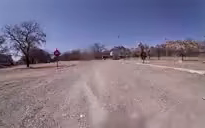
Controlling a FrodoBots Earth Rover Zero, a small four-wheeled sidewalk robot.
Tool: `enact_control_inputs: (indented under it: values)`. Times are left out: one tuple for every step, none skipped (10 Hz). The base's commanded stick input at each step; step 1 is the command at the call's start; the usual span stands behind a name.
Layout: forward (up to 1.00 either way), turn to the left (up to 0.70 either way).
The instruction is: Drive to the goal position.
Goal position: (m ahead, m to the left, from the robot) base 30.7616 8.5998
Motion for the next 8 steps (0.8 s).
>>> enact_control_inputs:
  values:
    - [1.00,0.00]
    - [1.00,0.00]
    - [1.00,0.00]
    - [1.00,0.00]
    - [1.00,0.00]
    - [1.00,0.00]
    - [1.00,0.00]
    - [1.00,0.00]
